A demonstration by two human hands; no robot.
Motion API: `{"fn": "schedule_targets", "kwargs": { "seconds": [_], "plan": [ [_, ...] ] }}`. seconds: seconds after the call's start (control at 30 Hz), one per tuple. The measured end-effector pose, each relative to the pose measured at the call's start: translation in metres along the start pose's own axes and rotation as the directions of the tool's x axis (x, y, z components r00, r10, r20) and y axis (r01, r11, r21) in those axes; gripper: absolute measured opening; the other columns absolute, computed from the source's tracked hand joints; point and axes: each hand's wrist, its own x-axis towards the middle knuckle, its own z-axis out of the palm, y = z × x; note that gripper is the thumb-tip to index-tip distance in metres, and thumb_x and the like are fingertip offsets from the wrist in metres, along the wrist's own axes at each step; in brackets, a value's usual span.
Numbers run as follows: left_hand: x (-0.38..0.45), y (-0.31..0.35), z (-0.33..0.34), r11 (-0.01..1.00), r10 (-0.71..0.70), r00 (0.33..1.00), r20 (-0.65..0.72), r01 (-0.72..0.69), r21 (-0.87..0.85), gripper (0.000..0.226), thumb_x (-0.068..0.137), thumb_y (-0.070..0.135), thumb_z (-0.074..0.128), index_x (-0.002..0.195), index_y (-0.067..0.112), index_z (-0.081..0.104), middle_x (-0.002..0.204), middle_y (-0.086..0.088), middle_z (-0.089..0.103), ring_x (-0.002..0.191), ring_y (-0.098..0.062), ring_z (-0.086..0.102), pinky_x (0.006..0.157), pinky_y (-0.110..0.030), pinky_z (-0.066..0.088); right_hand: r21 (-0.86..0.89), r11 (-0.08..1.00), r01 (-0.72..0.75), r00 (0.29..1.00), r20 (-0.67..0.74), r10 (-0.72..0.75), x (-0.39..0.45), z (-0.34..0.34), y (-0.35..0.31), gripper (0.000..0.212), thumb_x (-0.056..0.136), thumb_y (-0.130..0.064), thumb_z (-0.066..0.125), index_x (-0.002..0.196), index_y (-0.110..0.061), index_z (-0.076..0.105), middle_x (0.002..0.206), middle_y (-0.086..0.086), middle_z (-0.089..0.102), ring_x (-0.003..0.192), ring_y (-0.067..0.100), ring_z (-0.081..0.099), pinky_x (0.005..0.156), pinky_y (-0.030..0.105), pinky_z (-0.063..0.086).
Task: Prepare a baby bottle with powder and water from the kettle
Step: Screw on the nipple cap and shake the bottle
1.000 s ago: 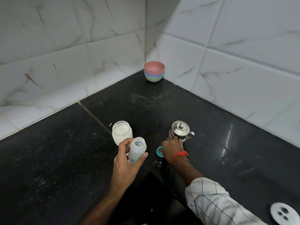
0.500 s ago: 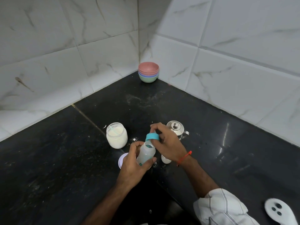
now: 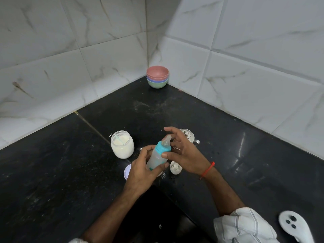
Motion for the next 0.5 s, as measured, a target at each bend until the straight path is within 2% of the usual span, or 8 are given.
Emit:
{"fn": "schedule_targets", "kwargs": {
  "seconds": [0.07,0.17,0.23,0.3,0.33,0.4,0.47,0.5],
  "plan": [
    [0.002,0.004,0.001,1.0,0.005,1.0,0.014,-0.005,-0.006,0.054,0.078,0.033,0.087,0.12,0.044,0.054,0.112,0.027,0.066,0.105,0.019,0.058,0.077,-0.001,0.047,-0.035,0.999,-0.028,0.998,-0.066,0.026,0.0,0.002,0.004,0.069,0.087,-0.005,0.08,0.145,-0.021,0.047,0.119,0.0,0.056,0.114,0.017,0.066,0.097,0.031,0.058],
    [0.002,0.008,0.003,0.999,0.033,0.999,0.022,-0.033,0.007,0.055,0.077,0.034,0.088,0.115,0.052,0.052,0.111,0.036,0.066,0.107,0.01,0.063,0.082,-0.006,0.05,-0.158,0.986,-0.051,0.983,-0.18,0.022,-0.001,0.009,0.007,0.043,0.086,-0.024,0.083,0.125,-0.02,0.067,0.115,-0.001,0.058,0.108,0.014,0.065,0.091,0.026,0.058],
    [0.001,0.008,0.006,0.999,0.039,0.999,0.009,-0.039,-0.004,0.055,0.077,0.031,0.089,0.113,0.051,0.053,0.111,0.039,0.066,0.106,0.009,0.065,0.082,-0.008,0.052,-0.11,0.99,-0.085,0.971,-0.232,0.058,-0.002,0.014,0.009,0.038,0.083,-0.034,0.085,0.116,-0.022,0.071,0.113,0.004,0.062,0.105,0.015,0.068,0.092,0.032,0.06],
    [0.001,0.007,0.007,0.999,0.034,0.999,-0.01,-0.034,-0.024,0.054,0.075,0.032,0.09,0.115,0.049,0.056,0.111,0.034,0.069,0.107,0.008,0.066,0.083,-0.01,0.053,0.013,0.996,-0.091,0.966,-0.24,0.091,-0.005,0.016,0.009,0.042,0.082,-0.045,0.081,0.115,-0.022,0.072,0.119,0.009,0.066,0.111,0.02,0.069,0.098,0.042,0.059],
    [0.001,0.006,0.007,0.999,0.029,0.999,-0.024,-0.03,-0.033,0.055,0.075,0.035,0.09,0.116,0.048,0.057,0.111,0.031,0.07,0.108,0.007,0.066,0.084,-0.012,0.054,0.097,0.992,-0.08,0.967,-0.235,0.101,-0.007,0.015,0.009,0.042,0.084,-0.046,0.076,0.117,-0.019,0.072,0.123,0.012,0.067,0.115,0.024,0.068,0.101,0.047,0.057],
    [0.002,0.005,0.006,0.999,0.019,0.999,-0.051,-0.021,-0.038,0.056,0.074,0.04,0.089,0.118,0.048,0.056,0.113,0.031,0.069,0.109,0.008,0.066,0.085,-0.012,0.054,0.24,0.97,-0.036,0.973,-0.211,0.088,-0.014,0.013,0.007,0.037,0.092,-0.032,0.067,0.122,-0.011,0.071,0.126,0.016,0.068,0.119,0.032,0.067,0.104,0.049,0.055],
    [0.003,0.005,0.004,0.999,0.026,0.998,-0.057,-0.028,-0.031,0.058,0.074,0.041,0.088,0.122,0.045,0.057,0.116,0.03,0.068,0.112,0.007,0.064,0.086,-0.013,0.054,0.299,0.954,0.002,0.968,-0.24,0.074,-0.021,0.012,0.006,0.03,0.095,-0.016,0.062,0.121,-0.005,0.07,0.124,0.014,0.072,0.118,0.033,0.068,0.105,0.049,0.054],
    [0.002,0.006,0.003,0.999,0.038,0.998,-0.046,-0.039,-0.023,0.059,0.075,0.041,0.088,0.124,0.043,0.056,0.118,0.028,0.068,0.113,0.007,0.063,0.086,-0.012,0.054,0.333,0.943,0.015,0.958,-0.274,0.082,-0.023,0.011,0.007,0.023,0.097,-0.012,0.062,0.117,-0.002,0.07,0.122,0.014,0.073,0.117,0.034,0.069,0.105,0.054,0.054]
  ]
}}
